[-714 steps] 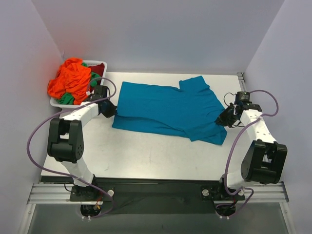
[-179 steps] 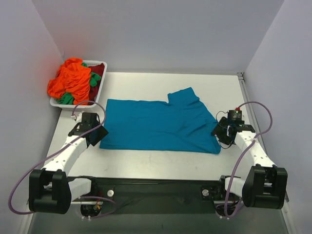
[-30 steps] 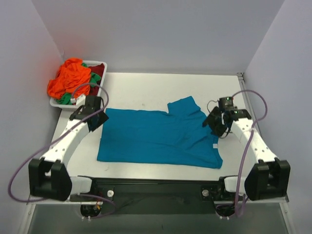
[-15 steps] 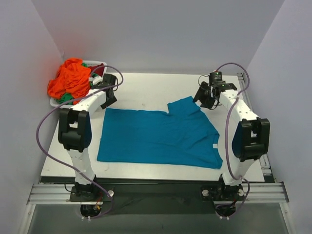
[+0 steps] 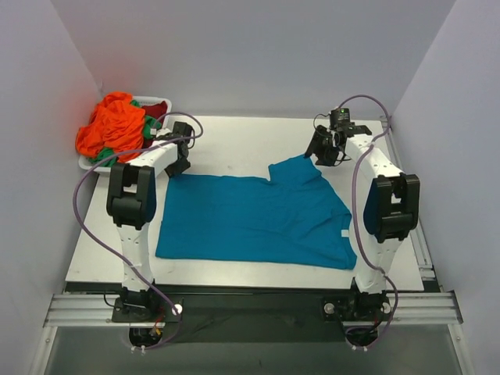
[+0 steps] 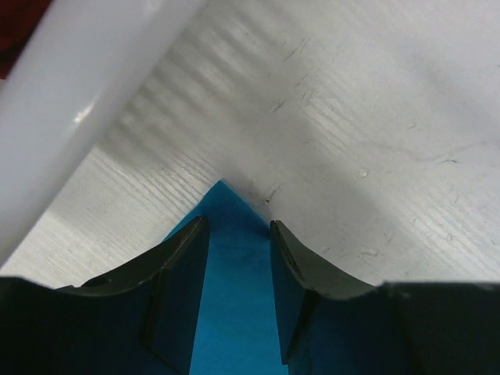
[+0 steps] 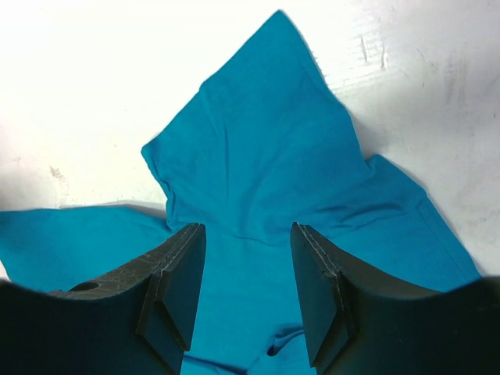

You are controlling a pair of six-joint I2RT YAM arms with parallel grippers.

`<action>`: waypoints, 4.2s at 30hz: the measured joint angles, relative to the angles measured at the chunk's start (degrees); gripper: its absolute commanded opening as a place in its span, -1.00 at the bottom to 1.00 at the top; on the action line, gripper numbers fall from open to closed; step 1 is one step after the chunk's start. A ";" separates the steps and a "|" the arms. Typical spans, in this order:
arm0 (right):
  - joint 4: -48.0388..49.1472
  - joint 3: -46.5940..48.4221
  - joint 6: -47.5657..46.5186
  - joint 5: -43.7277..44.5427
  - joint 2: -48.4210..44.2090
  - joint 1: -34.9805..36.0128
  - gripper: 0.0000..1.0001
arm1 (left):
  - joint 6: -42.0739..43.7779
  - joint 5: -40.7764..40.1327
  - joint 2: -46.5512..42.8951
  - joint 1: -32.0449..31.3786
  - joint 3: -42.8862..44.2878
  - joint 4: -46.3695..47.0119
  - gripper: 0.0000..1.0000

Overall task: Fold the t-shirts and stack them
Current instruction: Grap the side of the flattened tshirt furthest away from the robot with both arms, then fold the other side of the tshirt into a rectangle

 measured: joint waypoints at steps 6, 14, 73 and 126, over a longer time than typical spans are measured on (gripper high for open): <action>0.15 2.51 -0.55 -0.79 2.69 -0.20 -0.04 | -0.17 0.24 1.05 0.22 0.74 -0.31 -0.40; 0.26 6.56 -1.81 -0.90 8.63 -0.55 -0.03 | 0.15 1.18 1.14 0.98 1.09 -0.35 -0.98; -3.41 13.29 -2.51 11.47 6.10 0.92 -1.00 | 1.75 7.04 -5.11 2.32 -3.87 4.59 -1.00; 2.91 -38.91 0.74 13.64 -36.76 0.68 -1.00 | -4.57 9.33 -35.63 2.69 -39.12 8.37 -1.00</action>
